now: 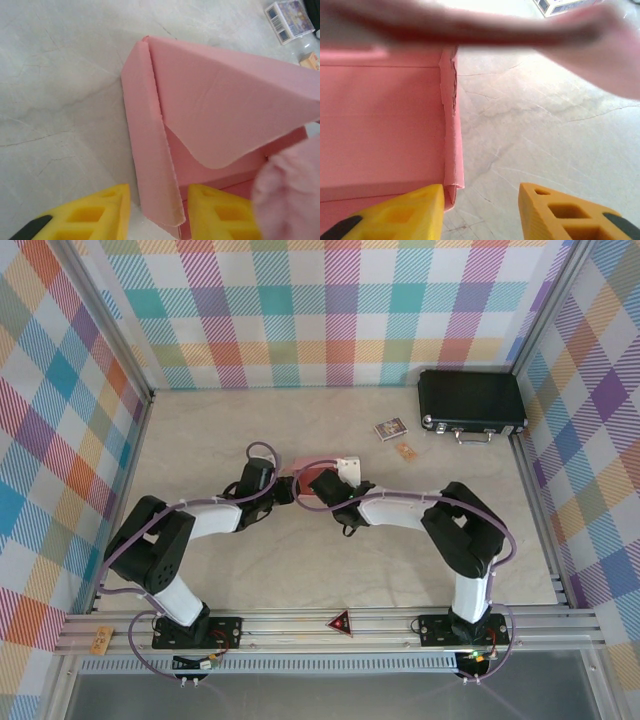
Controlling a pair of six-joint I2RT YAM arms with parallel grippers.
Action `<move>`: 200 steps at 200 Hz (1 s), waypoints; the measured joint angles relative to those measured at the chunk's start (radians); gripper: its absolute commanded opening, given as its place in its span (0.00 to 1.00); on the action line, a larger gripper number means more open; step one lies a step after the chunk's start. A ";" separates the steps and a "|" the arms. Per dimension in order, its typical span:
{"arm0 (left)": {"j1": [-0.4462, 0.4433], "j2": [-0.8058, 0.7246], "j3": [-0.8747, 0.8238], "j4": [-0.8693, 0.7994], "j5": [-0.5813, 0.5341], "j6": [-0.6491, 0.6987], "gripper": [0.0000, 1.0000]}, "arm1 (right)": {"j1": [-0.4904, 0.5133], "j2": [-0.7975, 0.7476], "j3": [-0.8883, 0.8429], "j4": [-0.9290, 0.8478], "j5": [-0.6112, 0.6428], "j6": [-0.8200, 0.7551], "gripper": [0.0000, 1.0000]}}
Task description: Fold the paper box
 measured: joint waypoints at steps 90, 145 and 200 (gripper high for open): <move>-0.005 -0.190 -0.071 -0.030 -0.001 0.033 0.51 | 0.002 -0.138 -0.112 -0.019 -0.045 0.015 0.58; -0.005 -0.470 -0.093 -0.217 -0.076 0.101 0.63 | -0.003 -0.297 -0.181 -0.106 -0.044 0.031 0.61; 0.073 -0.466 0.103 -0.434 -0.170 0.122 0.68 | -0.134 -0.346 -0.157 -0.217 -0.045 0.018 0.60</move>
